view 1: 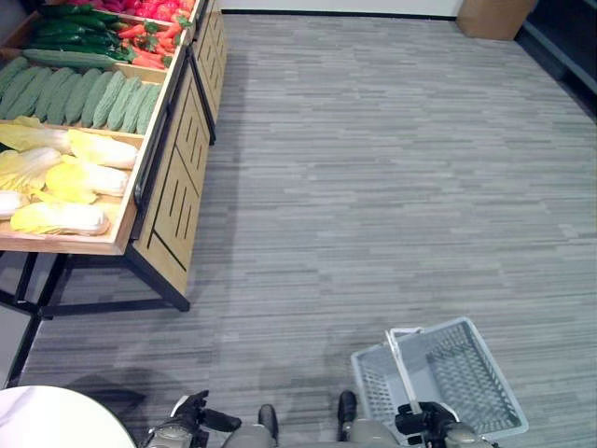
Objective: Get the vegetables into the basket
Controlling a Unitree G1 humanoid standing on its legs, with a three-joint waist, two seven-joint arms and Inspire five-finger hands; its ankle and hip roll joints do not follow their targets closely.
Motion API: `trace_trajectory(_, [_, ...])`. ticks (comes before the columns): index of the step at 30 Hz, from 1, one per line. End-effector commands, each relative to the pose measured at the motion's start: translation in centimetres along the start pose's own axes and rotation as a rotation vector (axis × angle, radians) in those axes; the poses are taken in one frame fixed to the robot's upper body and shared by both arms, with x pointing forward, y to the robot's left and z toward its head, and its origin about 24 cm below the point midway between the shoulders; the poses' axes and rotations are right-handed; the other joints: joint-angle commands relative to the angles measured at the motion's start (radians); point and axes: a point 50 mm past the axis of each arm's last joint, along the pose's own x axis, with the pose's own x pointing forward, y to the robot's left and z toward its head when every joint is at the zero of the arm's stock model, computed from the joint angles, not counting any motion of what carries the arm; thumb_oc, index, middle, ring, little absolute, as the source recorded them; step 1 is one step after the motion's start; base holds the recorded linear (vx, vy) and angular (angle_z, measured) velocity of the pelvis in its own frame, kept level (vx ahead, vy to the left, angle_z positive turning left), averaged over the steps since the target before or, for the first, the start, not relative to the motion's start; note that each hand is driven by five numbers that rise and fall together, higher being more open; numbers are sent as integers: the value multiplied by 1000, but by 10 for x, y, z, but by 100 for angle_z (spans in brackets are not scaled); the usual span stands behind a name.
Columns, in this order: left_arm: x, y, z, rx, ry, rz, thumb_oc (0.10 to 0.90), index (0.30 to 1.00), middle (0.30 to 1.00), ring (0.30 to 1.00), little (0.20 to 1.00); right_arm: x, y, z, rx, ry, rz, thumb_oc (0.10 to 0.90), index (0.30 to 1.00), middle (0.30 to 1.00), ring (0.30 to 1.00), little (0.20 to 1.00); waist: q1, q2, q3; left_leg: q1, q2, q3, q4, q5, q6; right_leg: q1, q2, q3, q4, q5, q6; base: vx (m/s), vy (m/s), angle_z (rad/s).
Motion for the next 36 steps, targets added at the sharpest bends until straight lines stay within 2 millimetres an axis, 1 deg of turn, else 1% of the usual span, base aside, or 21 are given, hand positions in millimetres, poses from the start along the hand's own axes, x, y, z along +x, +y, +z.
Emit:
trace_trajectory(1, [0,0,2,11,-7,6,900,1000,1000,1000,1000,0,-3,8,5,-29,4,400,300,300,300,300,9,33,47,-41,-54,-19,132,-151,80,-75,-22,42,225,-37,58,32,143,-18])
trace_trajectory(3, [0,1,-1,-3,1,8,900,1000,1000,1000,1000,0,-4,8,20,-38,1,400,300,300,300,300,7,35,64,-32,-57,-15,134,-157,87,-116,-23,58,317,-12,58,38,119,-27])
trace_trajectory(5, [0,2,-3,-4,8,12,900,1000,1000,1000,1000,0,-5,7,27,-39,-3,400,300,300,300,300,7,38,76,-22,-59,-16,131,-157,88,-144,-16,69,355,-5,52,57,88,-5])
trace_trajectory(7, [-1,3,-8,-15,26,16,900,1000,1000,1000,1000,0,-7,8,32,-40,-5,400,300,300,300,300,8,47,81,-16,-58,-14,121,-152,84,-163,-4,75,300,10,48,91,62,-3])
trace_trajectory(8, [-1,4,-9,-31,33,20,900,1000,1000,1000,1000,0,-8,9,37,-43,-9,400,300,300,300,300,9,50,79,-20,-56,-12,116,-147,78,-175,4,85,220,30,53,80,30,2])
trace_trajectory(9, [-1,4,-9,-31,33,20,900,1000,1000,1000,1000,0,-8,9,37,-43,-9,400,300,300,300,300,9,51,79,-20,-55,-12,116,-147,78,-172,6,84,215,32,52,88,0,5])
trace_trajectory(11, [-1,4,-9,-39,36,21,900,1000,1000,1000,1000,0,-7,8,37,-43,-9,400,300,300,300,300,10,48,78,-21,-54,-13,119,-148,66,-184,20,94,77,60,65,154,-48,11])
trace_trajectory(12, [-1,4,-9,-40,35,21,900,1000,1000,1000,1000,0,-6,8,33,-43,-5,400,300,300,300,300,13,43,77,-16,-55,-8,118,-150,62,-188,20,76,27,72,71,155,-53,9])
trace_trajectory(14, [-1,3,-9,-40,34,18,900,1000,1000,1000,1000,0,-5,8,29,-43,-1,400,300,300,300,300,12,43,76,-11,-55,-8,117,-152,60,-181,20,58,3,77,76,158,-65,3])
trace_trajectory(15, [-1,3,-10,-40,38,16,900,1000,1000,1000,1000,0,-2,6,6,-38,9,400,300,300,300,300,14,34,70,3,-57,-1,109,-155,51,-170,27,9,-38,78,83,195,-90,6])
trace_trajectory(16, [-1,3,-10,-40,38,16,900,1000,1000,1000,1000,0,-2,6,6,-38,9,400,300,300,300,300,13,34,71,4,-57,-1,108,-155,51,-168,27,8,-39,78,83,290,-144,9])
trace_trajectory(17, [-1,2,-10,-45,39,16,900,1000,1000,1000,1000,0,0,6,-7,-38,16,400,300,300,300,300,14,31,66,13,-57,5,101,-157,46,-170,31,-22,-38,82,85,146,-74,7])
trace_trajectory(19, [-1,1,-10,-49,39,13,900,1000,1000,1000,1000,0,0,6,-14,-38,20,400,300,300,300,300,15,30,64,21,-56,4,96,-157,42,-165,34,-30,-35,77,82,257,-123,3])
trace_trajectory(23, [0,-8,-5,-67,28,-8,900,1000,1000,1000,1000,-1,-5,2,-18,-28,6,400,300,300,300,300,1,43,35,66,-18,-38,62,-152,-6,-147,72,-29,-26,19,35,425,-251,9])
trace_trajectory(26, [0,-10,-3,-65,24,-15,900,1000,1000,1000,1000,-1,-8,3,-26,-27,-2,400,300,300,300,300,-4,46,33,62,-3,-58,69,-145,-21,-149,81,-35,-9,-5,19,291,-232,28])
trace_trajectory(28, [1,-13,1,-151,7,-7,900,1000,1000,1000,1000,-1,-10,3,-26,-27,-12,400,300,300,300,300,-5,48,28,61,23,-78,75,-110,-47,-147,97,-58,9,-39,-3,298,-253,31])
trace_trajectory(29, [1,-13,1,-151,7,-7,900,1000,1000,1000,1000,-1,-10,3,-26,-27,-12,400,300,300,300,300,-5,48,28,61,23,-78,75,-110,-47,-147,97,-59,9,-39,-3,260,-215,40])
trace_trajectory(32, [1,-17,6,-166,-8,-8,900,1000,1000,1000,1000,-1,-10,5,-42,-32,-12,400,300,300,300,300,-2,45,30,38,51,-89,122,-59,-80,-135,119,-69,7,-74,-30,235,-217,23])
trace_trajectory(33, [1,-17,6,-166,-8,-8,900,1000,1000,1000,1000,-1,-10,5,-42,-32,-11,400,300,300,300,300,-3,45,30,38,52,-90,123,-59,-81,-135,119,-70,8,-74,-30,208,-229,1])
trace_trajectory(34, [1,-15,8,-168,-14,-1,900,1000,1000,1000,1000,-1,-13,3,-45,-27,-17,400,300,300,300,300,-2,41,37,15,71,-93,189,-17,-104,-117,133,-76,17,-110,-55,202,-256,2])
trace_trajectory(36, [1,-13,9,-165,-18,5,900,1000,1000,1000,1000,-1,-13,2,-46,-26,-17,400,300,300,300,300,3,29,52,-48,92,-104,336,52,-123,-84,145,-79,18,-133,-85,207,-306,12])
